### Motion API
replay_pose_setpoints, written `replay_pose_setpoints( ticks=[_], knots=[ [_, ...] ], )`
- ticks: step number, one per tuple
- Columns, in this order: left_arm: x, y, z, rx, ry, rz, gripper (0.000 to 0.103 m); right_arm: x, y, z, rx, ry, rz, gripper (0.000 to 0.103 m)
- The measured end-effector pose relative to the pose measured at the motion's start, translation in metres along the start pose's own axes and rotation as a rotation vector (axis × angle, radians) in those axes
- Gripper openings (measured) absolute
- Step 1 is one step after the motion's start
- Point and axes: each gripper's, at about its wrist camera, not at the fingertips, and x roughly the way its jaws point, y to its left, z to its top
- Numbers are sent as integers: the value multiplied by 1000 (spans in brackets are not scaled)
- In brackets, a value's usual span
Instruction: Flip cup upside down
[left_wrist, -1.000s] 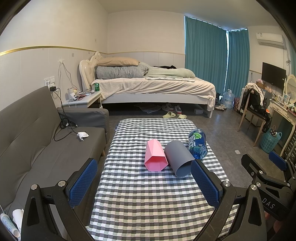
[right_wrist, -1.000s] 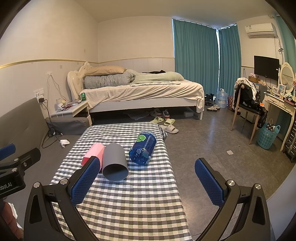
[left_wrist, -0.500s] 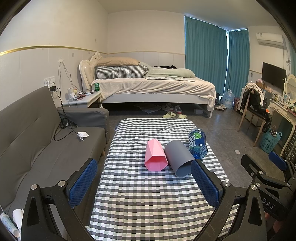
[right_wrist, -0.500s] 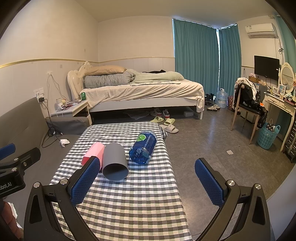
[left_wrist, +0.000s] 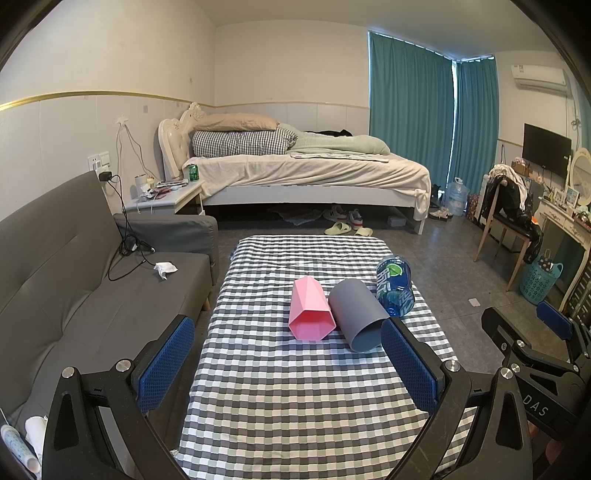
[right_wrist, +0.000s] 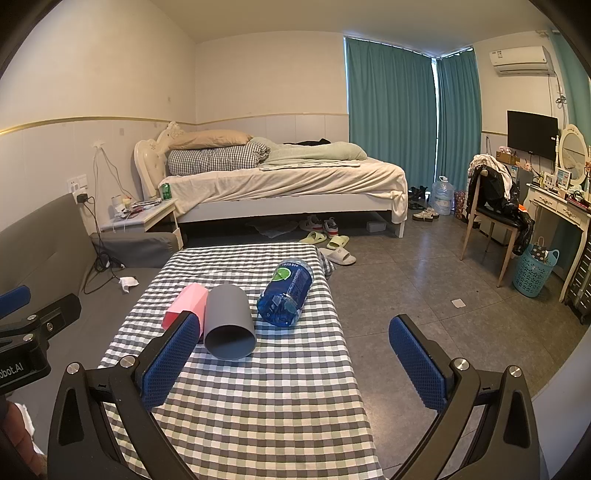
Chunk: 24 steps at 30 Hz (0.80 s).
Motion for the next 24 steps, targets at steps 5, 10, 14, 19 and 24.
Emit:
replay_pose_setpoints(
  ticks=[5, 10, 14, 19, 24],
  knots=[
    [0, 1, 0, 0, 0, 0, 103, 0, 1, -1, -1, 0, 0, 103],
    [0, 1, 0, 0, 5, 1, 103, 0, -1, -4, 0, 2, -1, 103],
    [0, 2, 1, -6, 15, 4, 103, 3, -4, -4, 7, 23, 1, 103],
    [4, 4, 5, -16, 40, 5, 103, 14, -7, -5, 25, 78, -4, 103],
    [22, -1, 14, 8, 47, 11, 103, 24, -13, 9, 22, 102, -16, 103]
  ],
)
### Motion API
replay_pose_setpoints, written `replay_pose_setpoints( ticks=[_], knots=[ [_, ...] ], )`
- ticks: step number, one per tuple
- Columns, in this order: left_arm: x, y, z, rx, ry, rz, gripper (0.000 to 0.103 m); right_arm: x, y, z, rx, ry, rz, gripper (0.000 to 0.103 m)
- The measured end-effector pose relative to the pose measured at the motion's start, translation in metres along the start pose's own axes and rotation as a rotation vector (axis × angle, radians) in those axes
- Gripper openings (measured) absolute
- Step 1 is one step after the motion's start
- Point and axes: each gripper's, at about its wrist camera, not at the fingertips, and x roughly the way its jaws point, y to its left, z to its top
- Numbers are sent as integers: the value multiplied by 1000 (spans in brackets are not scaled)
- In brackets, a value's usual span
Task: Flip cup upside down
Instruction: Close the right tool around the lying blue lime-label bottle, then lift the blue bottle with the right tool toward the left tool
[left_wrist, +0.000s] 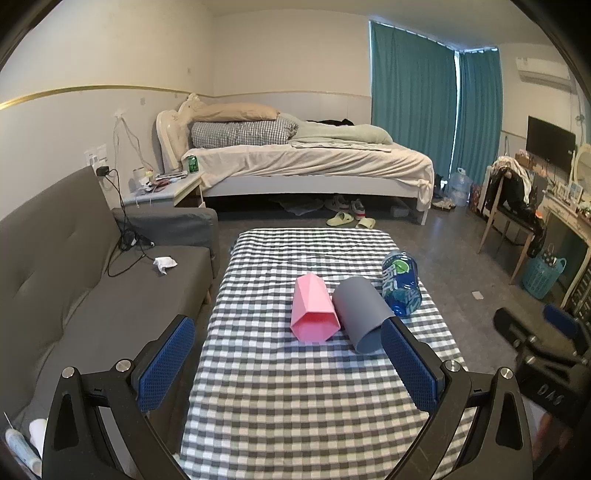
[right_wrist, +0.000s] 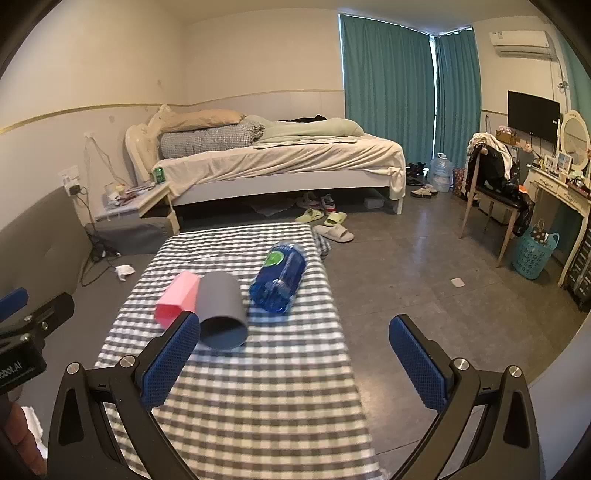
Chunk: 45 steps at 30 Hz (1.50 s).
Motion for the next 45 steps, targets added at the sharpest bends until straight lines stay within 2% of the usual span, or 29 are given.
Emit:
replay_pose_setpoints(
  ticks=[5, 12, 18, 21, 23, 26, 30, 31, 32, 38, 45],
  knots=[
    [35, -3, 21, -21, 12, -3, 103, 26, -4, 24, -3, 14, 13, 103],
    [100, -8, 33, -17, 107, 52, 103, 118, 12, 55, -69, 153, 1, 103],
    [141, 1, 17, -11, 225, 67, 103, 194, 20, 51, -8, 298, 7, 103],
    [148, 6, 10, -26, 252, 65, 103, 222, 22, 47, 39, 356, 38, 102],
    [151, 7, 8, -24, 260, 63, 103, 234, 22, 46, 53, 385, 42, 95],
    [154, 6, 6, -9, 260, 66, 103, 253, 20, 44, 111, 438, 50, 91],
    [158, 7, 5, -18, 268, 50, 103, 267, 18, 39, 142, 496, 66, 84],
    [159, 6, 4, -20, 272, 48, 103, 269, 18, 36, 146, 509, 69, 80],
    [159, 6, 4, -20, 274, 46, 103, 270, 18, 33, 149, 520, 78, 71],
    [156, 1, 0, 3, 279, 45, 103, 253, 6, 29, 160, 520, 106, 71],
    [134, -3, -3, -11, 273, 63, 103, 196, -19, 7, 172, 533, 108, 70]
  ],
)
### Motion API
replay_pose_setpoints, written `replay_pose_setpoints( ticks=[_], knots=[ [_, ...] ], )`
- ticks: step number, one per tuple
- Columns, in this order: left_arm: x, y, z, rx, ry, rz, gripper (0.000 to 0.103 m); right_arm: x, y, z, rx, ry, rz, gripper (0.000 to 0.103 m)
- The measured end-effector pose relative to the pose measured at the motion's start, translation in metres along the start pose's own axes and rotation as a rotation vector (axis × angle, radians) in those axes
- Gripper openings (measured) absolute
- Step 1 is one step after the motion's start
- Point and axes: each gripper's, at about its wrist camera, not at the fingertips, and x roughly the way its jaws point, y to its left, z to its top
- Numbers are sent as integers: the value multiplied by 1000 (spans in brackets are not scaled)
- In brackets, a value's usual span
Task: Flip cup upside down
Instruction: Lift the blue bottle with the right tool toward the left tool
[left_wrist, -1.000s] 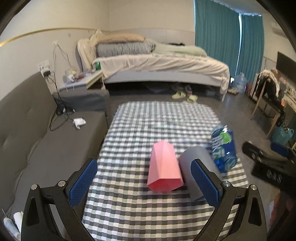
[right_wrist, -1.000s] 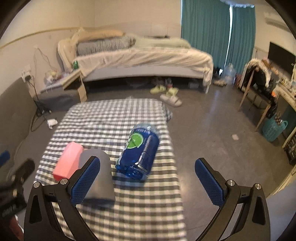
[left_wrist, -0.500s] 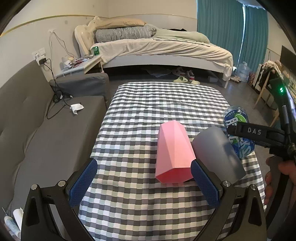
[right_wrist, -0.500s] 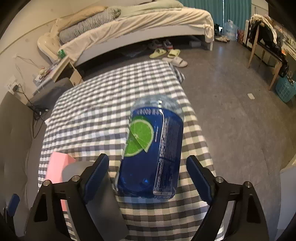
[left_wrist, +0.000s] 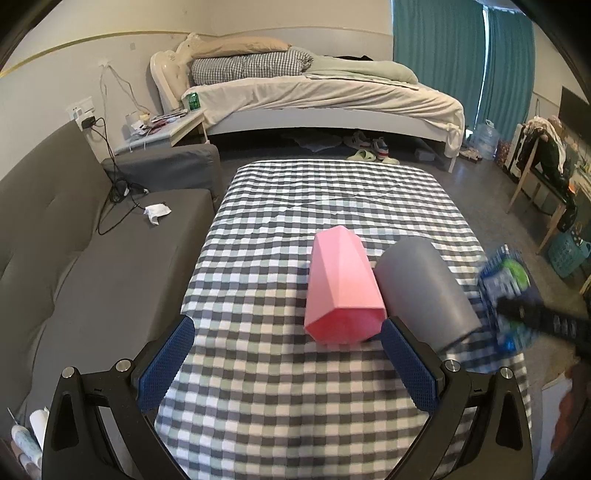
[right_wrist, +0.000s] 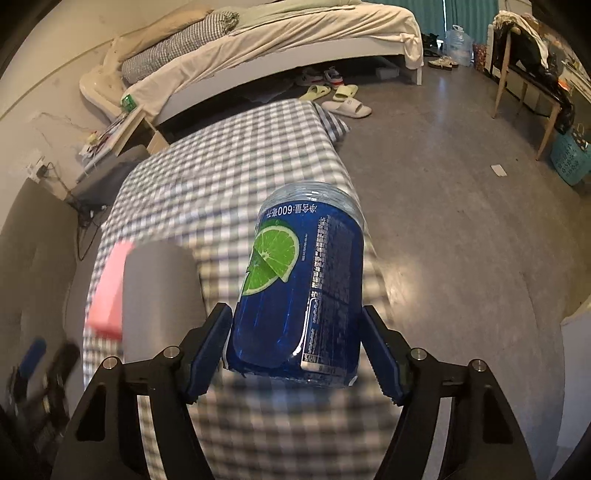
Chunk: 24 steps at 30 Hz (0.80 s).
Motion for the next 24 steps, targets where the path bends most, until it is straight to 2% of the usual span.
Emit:
replay_pose_setpoints(
  ticks=[5, 9, 13, 17, 21, 24],
  knots=[
    [-19, -1, -7, -30, 19, -18, 103, -21, -2, -47, -15, 36, 11, 70],
    [-34, -1, -12, -46, 19, -17, 103, -34, 13, -82, -57, 57, 37, 70],
    [-47, -2, -19, -14, 7, 0, 103, -41, 35, -107, -112, 66, 34, 70],
    [-60, 9, -21, -19, -16, -4, 103, -40, 59, -125, -171, 96, 75, 70],
    [-58, 20, -25, -58, 14, -11, 103, -33, 75, -137, -209, 129, 73, 70],
    [-56, 22, -26, -56, 29, 1, 103, -35, 81, -137, -222, 110, 64, 70]
  ],
)
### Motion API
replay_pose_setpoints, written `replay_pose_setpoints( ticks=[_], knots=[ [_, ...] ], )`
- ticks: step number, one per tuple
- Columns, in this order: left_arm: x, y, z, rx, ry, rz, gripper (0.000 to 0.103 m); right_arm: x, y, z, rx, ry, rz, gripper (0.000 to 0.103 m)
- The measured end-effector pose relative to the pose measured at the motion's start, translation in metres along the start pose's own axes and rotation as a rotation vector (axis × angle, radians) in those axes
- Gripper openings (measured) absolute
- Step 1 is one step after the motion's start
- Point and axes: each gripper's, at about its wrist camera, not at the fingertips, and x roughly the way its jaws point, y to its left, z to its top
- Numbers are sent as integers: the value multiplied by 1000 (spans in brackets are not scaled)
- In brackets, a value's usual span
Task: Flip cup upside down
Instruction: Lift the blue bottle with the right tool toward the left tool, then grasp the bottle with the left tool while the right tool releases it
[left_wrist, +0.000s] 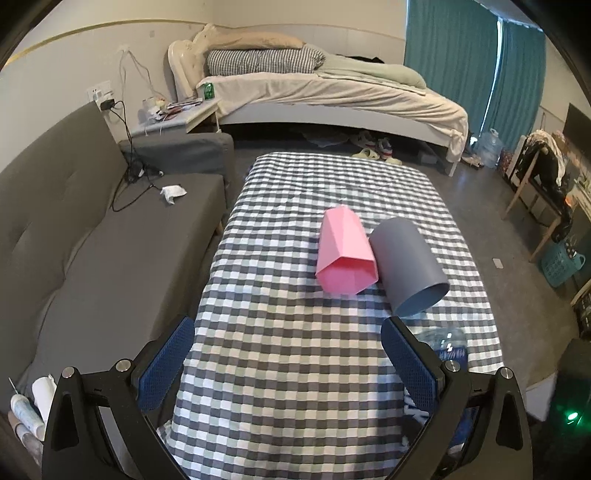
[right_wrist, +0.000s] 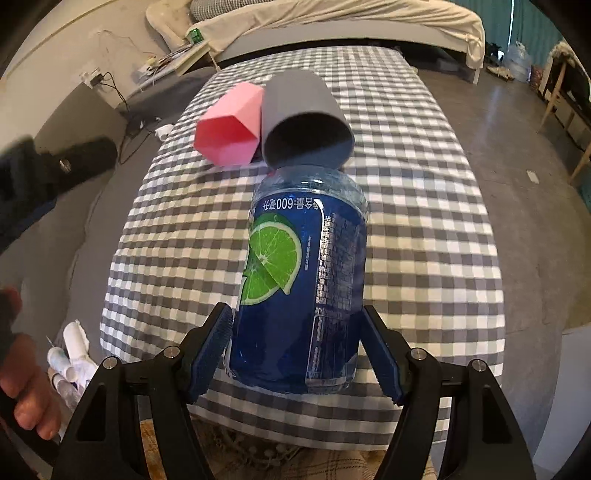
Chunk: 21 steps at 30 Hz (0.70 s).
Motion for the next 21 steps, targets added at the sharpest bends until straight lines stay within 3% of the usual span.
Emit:
replay_pose_setpoints(
  ticks=[1, 2, 4, 8, 12, 17, 21],
  knots=[
    [0, 0, 0, 1, 0, 2, 103, -3, 0, 1, 3, -14, 2, 72],
    [0, -1, 0, 2, -1, 0, 103, -6, 1, 2, 3, -20, 4, 83],
    [0, -2, -1, 7, 1, -2, 103, -18, -4, 2, 5, -49, -2, 93],
    [0, -13, -3, 45, 2, 10, 103, -42, -19, -1, 41, -97, -5, 93],
    [-3, -27, -6, 71, 9, -32, 103, -65, -43, 0, 63, -156, -100, 93],
    [6, -59, -11, 105, 91, -104, 103, -86, -70, 8, 86, -227, -193, 93],
    [23, -81, -9, 112, 173, -185, 103, -93, -89, 11, 106, -252, -197, 93]
  ],
)
